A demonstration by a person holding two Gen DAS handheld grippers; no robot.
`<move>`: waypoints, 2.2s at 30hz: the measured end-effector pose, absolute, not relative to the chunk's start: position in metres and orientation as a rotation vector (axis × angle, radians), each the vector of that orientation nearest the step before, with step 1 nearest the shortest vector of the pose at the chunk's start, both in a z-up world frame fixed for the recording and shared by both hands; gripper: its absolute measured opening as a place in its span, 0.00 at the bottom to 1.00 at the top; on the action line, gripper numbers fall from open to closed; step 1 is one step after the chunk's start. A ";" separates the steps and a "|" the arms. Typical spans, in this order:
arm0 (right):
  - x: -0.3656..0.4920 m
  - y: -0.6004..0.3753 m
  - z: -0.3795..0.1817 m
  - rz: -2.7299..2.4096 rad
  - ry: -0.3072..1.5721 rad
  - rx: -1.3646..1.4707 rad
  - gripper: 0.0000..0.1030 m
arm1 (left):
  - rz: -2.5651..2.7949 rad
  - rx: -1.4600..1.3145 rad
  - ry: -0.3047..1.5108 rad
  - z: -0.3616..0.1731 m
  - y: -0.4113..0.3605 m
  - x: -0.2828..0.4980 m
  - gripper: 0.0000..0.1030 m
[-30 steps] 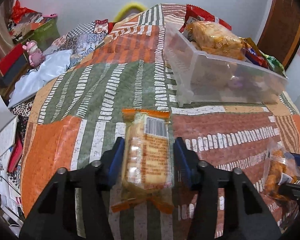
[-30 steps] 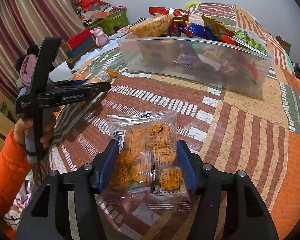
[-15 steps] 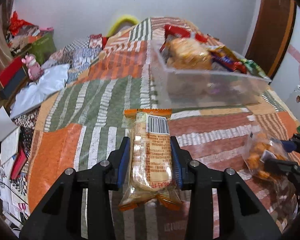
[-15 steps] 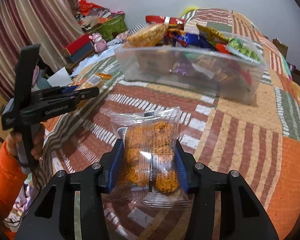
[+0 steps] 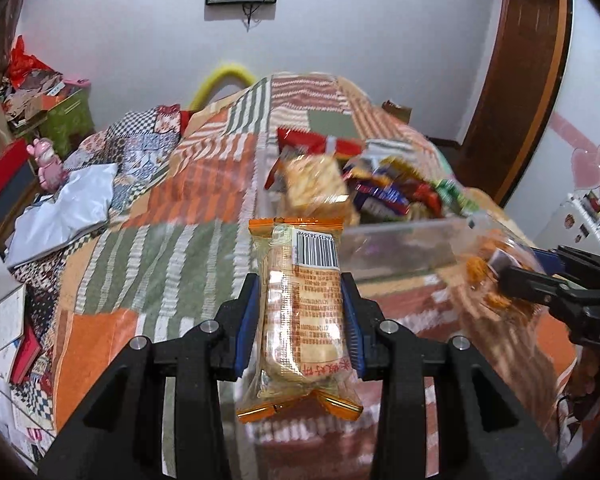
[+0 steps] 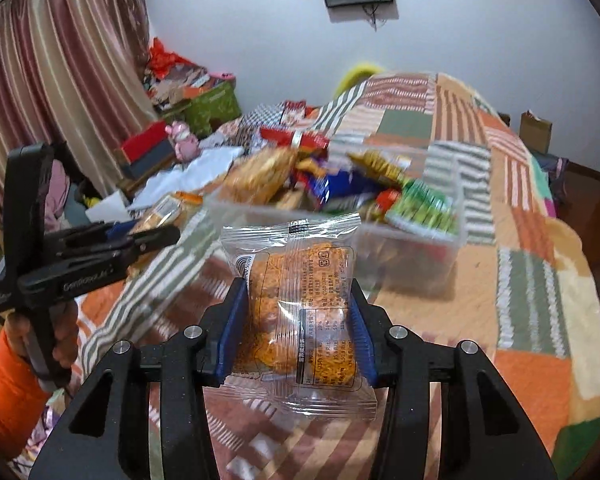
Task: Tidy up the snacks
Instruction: 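Place the cookie pack and bread bar into the box with both tools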
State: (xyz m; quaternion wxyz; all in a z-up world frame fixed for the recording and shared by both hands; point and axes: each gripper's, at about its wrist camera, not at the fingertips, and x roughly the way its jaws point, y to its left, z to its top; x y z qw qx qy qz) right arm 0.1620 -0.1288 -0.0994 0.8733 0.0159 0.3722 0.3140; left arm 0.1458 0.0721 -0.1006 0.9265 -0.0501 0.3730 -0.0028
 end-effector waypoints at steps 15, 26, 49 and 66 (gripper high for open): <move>0.210 -0.144 -0.081 0.597 0.699 0.100 0.43 | -0.052 -0.090 0.734 -0.078 0.043 0.205 0.37; 0.250 -0.140 -0.092 0.574 0.721 0.113 0.43 | -0.103 -0.075 0.741 -0.083 0.023 0.252 0.37; 0.279 -0.126 -0.116 0.550 0.781 0.064 0.45 | -0.095 -0.014 0.805 -0.117 0.015 0.297 0.44; 0.250 -0.138 -0.082 0.531 0.740 0.039 0.62 | -0.117 -0.062 0.729 -0.076 0.019 0.244 0.51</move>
